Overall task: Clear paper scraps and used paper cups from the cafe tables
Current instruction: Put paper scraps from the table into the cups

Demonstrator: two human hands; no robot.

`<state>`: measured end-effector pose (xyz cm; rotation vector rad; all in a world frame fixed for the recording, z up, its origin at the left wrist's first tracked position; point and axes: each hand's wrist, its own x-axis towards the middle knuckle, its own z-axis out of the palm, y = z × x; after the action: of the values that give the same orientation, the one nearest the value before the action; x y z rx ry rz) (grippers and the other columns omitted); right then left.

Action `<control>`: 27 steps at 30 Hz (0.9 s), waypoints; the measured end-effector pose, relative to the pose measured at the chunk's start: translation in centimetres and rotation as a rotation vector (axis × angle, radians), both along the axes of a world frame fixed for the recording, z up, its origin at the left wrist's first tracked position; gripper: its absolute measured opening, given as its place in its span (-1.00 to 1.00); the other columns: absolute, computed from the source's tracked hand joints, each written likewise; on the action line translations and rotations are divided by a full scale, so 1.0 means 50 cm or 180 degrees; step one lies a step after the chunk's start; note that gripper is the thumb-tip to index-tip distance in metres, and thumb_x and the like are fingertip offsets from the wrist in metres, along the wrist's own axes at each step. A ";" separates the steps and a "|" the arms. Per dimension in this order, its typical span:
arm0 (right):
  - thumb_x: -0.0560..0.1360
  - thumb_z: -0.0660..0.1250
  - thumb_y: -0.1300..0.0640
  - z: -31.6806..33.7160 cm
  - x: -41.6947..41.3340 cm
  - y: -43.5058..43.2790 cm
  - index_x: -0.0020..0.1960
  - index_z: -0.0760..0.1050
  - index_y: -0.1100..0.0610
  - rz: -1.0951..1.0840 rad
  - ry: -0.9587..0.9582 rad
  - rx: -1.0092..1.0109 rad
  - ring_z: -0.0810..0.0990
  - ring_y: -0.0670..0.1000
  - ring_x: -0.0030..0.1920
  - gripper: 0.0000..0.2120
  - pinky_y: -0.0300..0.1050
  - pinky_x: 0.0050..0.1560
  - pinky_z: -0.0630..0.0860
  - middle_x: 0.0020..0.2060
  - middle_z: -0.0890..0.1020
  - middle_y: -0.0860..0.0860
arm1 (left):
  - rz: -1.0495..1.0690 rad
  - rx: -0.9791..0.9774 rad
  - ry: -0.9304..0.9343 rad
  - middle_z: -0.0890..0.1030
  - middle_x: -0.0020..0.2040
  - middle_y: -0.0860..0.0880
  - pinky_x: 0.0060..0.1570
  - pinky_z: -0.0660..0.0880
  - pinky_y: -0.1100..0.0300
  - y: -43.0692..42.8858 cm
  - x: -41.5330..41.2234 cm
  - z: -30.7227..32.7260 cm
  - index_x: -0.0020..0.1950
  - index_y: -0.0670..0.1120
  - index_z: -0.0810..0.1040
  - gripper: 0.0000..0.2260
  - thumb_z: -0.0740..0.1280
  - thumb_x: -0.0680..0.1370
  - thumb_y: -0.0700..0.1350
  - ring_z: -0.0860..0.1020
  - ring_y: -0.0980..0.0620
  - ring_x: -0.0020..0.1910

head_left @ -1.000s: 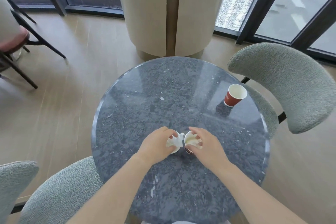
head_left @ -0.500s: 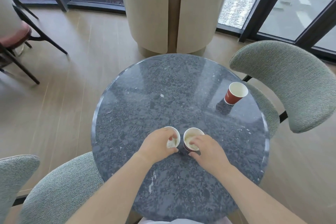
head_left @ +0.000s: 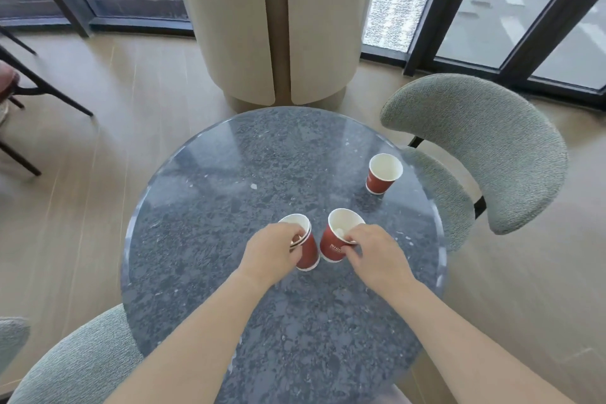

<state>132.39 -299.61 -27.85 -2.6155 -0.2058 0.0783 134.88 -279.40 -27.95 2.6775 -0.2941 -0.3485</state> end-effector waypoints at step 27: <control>0.46 0.30 0.32 -0.028 0.288 -0.268 -0.04 0.62 0.20 0.0352 -0.0398 0.0234 0.51 0.19 0.03 -0.85 -0.06 -0.05 0.42 -0.05 0.65 0.08 | 0.0715 0.0146 -0.0079 0.61 0.00 0.03 -0.03 0.50 0.02 -0.230 0.135 0.022 0.02 -0.02 0.55 -0.84 0.28 0.47 -0.11 0.53 -0.03 0.01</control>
<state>146.78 -313.00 -29.24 -2.5364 -0.3899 -0.0537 141.63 -290.88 -26.83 2.7259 0.0087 -0.2555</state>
